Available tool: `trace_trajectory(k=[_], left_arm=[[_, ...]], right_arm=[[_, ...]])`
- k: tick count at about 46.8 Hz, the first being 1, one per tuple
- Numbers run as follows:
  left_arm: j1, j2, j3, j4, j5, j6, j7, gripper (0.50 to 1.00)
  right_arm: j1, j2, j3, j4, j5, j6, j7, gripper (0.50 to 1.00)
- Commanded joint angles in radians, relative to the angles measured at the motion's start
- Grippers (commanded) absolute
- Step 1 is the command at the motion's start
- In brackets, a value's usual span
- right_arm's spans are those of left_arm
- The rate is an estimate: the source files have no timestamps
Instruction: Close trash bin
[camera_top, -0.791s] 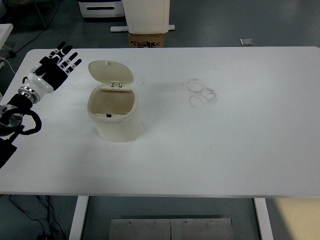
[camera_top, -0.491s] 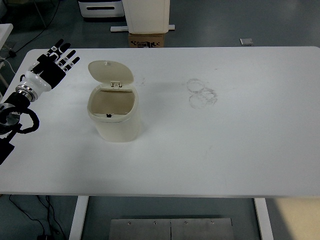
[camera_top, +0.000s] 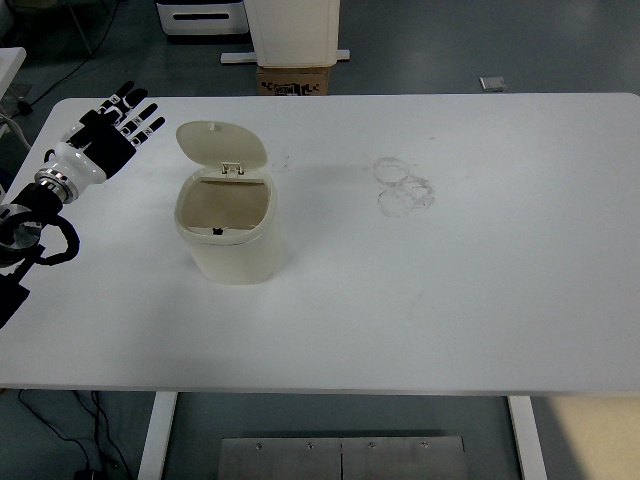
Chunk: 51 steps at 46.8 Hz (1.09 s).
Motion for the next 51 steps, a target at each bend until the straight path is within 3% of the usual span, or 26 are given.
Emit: trace_trajectory(k=[1,14,20,27,34,38,43,51], left_arm=[[0.002,0.006,-0.001,0.000,0.000,-0.004,0.000,1.000],[0.003,0.006,0.001,-0.006,0.000,-0.002,0.001,1.000],[0.005,0.026,0.004,-0.058,-0.002,0.004,0.001,1.000],[0.005,0.047,0.009,-0.114,-0.002,0.045,0.001,1.000],[-0.015,0.110,0.012,-0.164,0.000,0.059,0.004,1.000],[-0.023,0.149,0.013,-0.221,0.000,0.068,0.041,1.000],[-0.028,0.230,0.021,-0.319,0.000,0.122,0.078,1.000],[-0.130,0.330,0.183,-0.382,0.003,0.125,0.086,1.000]], right_arm=[[0.000,0.000,0.000,0.000,0.001,0.000,0.000,0.991],[0.000,0.000,0.000,0.000,0.001,0.000,0.000,0.991],[0.000,0.000,0.000,0.000,0.001,0.000,0.000,0.991],[0.000,0.000,0.000,0.000,0.001,0.000,0.000,0.991],[0.000,0.000,0.000,0.000,0.001,0.000,0.000,0.991],[0.000,0.000,0.000,0.000,0.001,0.000,0.000,0.991],[0.000,0.000,0.000,0.000,-0.001,0.000,0.000,0.991],[0.000,0.000,0.000,0.000,0.001,0.000,0.000,0.991]])
